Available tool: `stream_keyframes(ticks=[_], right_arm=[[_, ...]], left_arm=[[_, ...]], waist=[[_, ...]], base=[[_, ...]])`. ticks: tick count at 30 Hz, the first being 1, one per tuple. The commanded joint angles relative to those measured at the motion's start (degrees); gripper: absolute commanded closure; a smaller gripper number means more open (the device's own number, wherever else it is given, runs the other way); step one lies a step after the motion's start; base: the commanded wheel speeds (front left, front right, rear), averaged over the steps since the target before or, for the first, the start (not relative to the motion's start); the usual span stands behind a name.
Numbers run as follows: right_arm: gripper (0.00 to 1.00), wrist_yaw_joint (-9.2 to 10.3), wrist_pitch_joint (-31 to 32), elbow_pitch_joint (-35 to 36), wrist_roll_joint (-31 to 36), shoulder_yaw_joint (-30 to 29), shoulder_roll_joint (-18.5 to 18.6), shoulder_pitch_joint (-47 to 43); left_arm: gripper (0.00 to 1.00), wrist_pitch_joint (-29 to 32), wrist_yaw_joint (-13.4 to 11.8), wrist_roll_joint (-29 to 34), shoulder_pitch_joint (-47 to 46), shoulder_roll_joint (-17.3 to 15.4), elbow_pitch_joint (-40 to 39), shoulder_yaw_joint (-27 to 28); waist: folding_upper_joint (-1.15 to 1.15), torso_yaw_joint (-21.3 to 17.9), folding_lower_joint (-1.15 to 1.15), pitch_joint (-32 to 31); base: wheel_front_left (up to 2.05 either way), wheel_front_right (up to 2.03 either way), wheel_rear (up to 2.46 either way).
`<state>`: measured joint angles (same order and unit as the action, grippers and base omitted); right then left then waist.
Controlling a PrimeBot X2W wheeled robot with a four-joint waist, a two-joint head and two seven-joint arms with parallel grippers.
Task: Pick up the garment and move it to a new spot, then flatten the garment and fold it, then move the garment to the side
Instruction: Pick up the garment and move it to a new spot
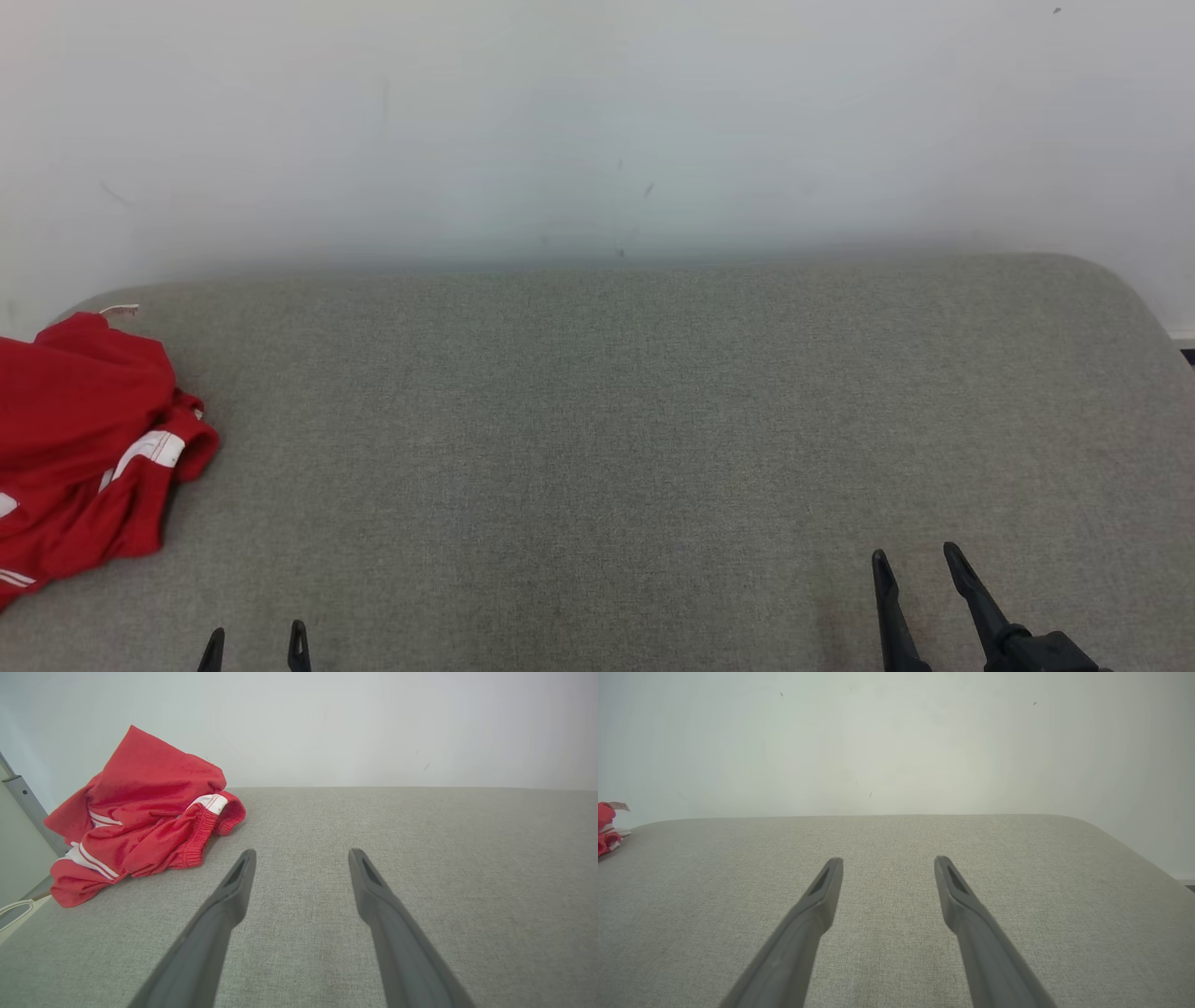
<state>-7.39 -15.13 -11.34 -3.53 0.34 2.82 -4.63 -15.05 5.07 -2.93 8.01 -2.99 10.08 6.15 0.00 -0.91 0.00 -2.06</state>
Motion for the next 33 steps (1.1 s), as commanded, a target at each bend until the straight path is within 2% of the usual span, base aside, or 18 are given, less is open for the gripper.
stream_keyframes(ticks=[1, 8, 13, 33], right_arm=[[0.0, -0.19, -0.1, 0.1, -0.3, 0.0, 0.1, -0.2], [0.0, -0.19, -0.1, 0.3, -0.5, 0.1, 0.1, -0.4], [0.0, -0.19, -0.1, 0.1, -0.9, 0.0, 0.1, -1.0], [0.0, -0.19, -0.1, -0.2, -2.6, 1.5, 0.1, -1.7]], left_arm=[[0.0, -0.2, 0.2, 0.2, 0.1, 0.1, -0.1, 0.3], [0.0, -0.2, 0.3, -0.4, -0.2, 0.1, 0.1, 0.4], [0.0, -0.2, -0.1, -0.4, -0.9, 0.1, 0.4, 0.0], [0.0, -0.2, 0.3, -0.3, 0.4, 0.1, 0.0, 5.0]], waist=[[0.0, 0.0, 0.0, 0.0], [0.0, 0.3, 0.0, 0.0], [0.0, 2.2, 0.0, -0.1], [0.0, 16.4, 0.0, -0.6]], base=[[0.0, 0.0, 0.0], [0.0, 0.0, 0.0], [0.0, 0.0, 0.0], [0.0, 0.0, 0.0]])
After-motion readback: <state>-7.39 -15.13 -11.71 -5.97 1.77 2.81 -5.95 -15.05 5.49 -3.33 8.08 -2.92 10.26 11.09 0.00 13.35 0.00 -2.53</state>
